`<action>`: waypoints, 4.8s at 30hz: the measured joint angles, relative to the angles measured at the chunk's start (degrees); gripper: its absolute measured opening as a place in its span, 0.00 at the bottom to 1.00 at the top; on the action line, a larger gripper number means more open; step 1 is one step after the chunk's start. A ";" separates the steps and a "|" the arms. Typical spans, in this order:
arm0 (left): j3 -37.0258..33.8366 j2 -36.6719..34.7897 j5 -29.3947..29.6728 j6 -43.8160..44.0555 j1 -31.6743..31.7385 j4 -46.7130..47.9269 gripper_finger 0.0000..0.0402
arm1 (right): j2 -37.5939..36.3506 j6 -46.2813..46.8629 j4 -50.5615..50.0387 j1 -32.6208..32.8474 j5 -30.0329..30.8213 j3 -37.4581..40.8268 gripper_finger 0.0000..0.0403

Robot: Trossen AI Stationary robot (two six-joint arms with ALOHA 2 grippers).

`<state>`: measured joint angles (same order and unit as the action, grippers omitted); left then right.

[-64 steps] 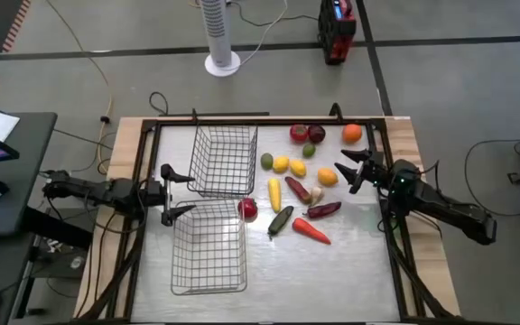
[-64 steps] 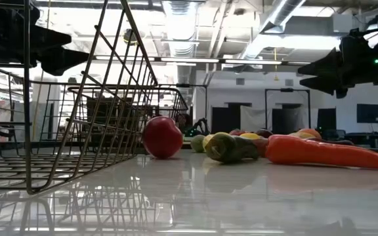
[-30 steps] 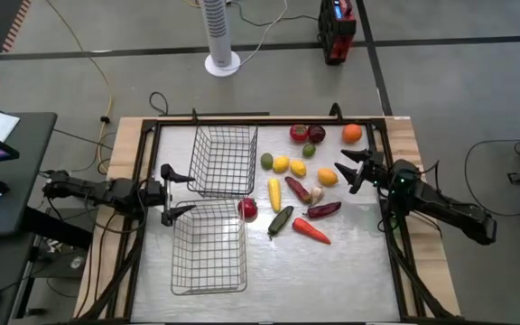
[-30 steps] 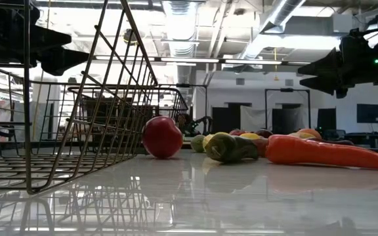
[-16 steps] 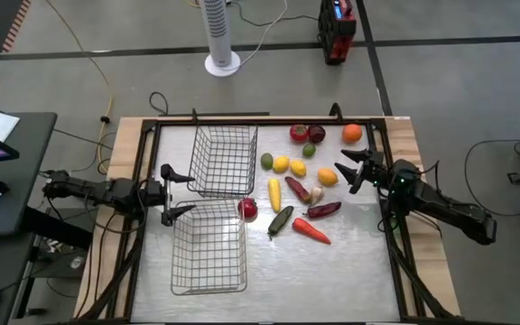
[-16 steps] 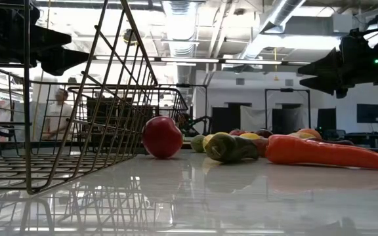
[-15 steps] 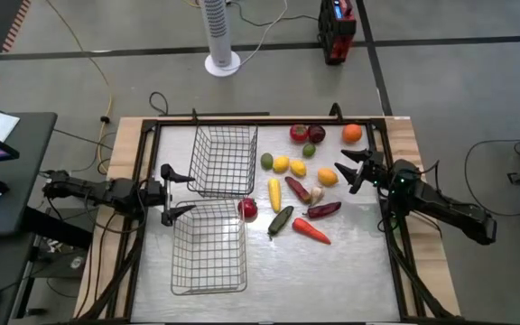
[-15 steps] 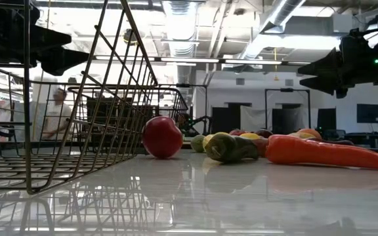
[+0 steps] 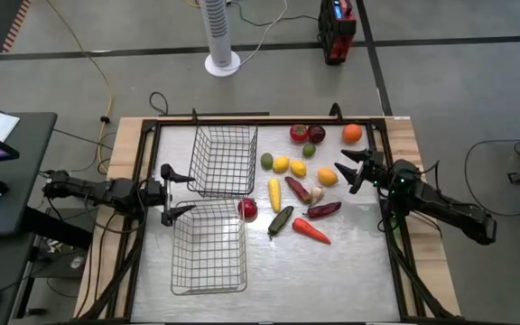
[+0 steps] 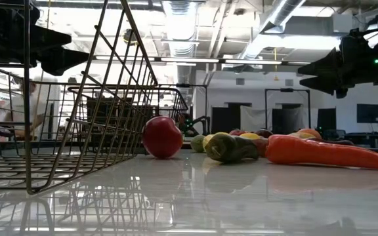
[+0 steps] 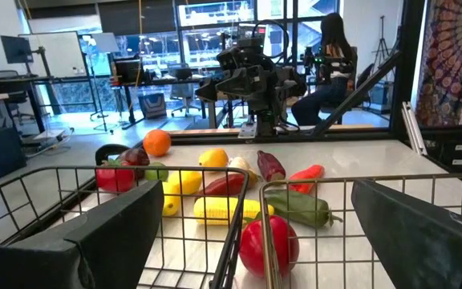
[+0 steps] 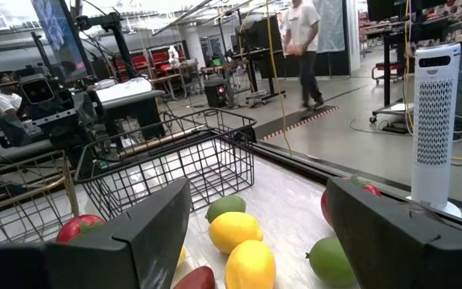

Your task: Sort produce into baskets

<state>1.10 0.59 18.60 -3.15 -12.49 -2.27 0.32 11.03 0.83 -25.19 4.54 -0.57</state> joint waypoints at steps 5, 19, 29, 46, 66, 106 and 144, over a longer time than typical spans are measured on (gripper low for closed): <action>0.00 -0.01 -0.19 14.45 -0.01 -1.75 0.98 | 0.00 0.00 0.01 -0.01 0.00 0.00 0.79; 0.00 -0.01 1.43 26.52 0.00 -0.93 0.98 | -0.02 11.12 4.25 0.00 0.17 0.08 0.79; 0.00 -0.01 1.44 30.70 0.00 -0.85 0.98 | -0.02 12.54 5.24 -0.02 1.62 0.08 0.79; 0.00 0.01 4.90 30.42 0.00 -0.98 0.98 | 0.00 15.54 5.39 0.09 -8.54 0.06 0.79; 0.00 -0.01 19.80 20.92 0.00 -0.75 0.98 | 6.84 15.56 9.03 1.46 -12.11 0.04 0.79; 56.30 62.77 6.02 8.25 14.51 18.53 0.98 | 41.27 7.76 35.24 12.74 -8.96 -1.93 0.78; 107.75 124.98 -12.06 -22.75 15.67 59.04 0.90 | 33.09 5.15 6.42 18.32 -4.16 -10.61 0.76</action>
<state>108.86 125.57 6.54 -25.90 3.18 56.77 33.41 16.18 7.25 -6.87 0.38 -11.18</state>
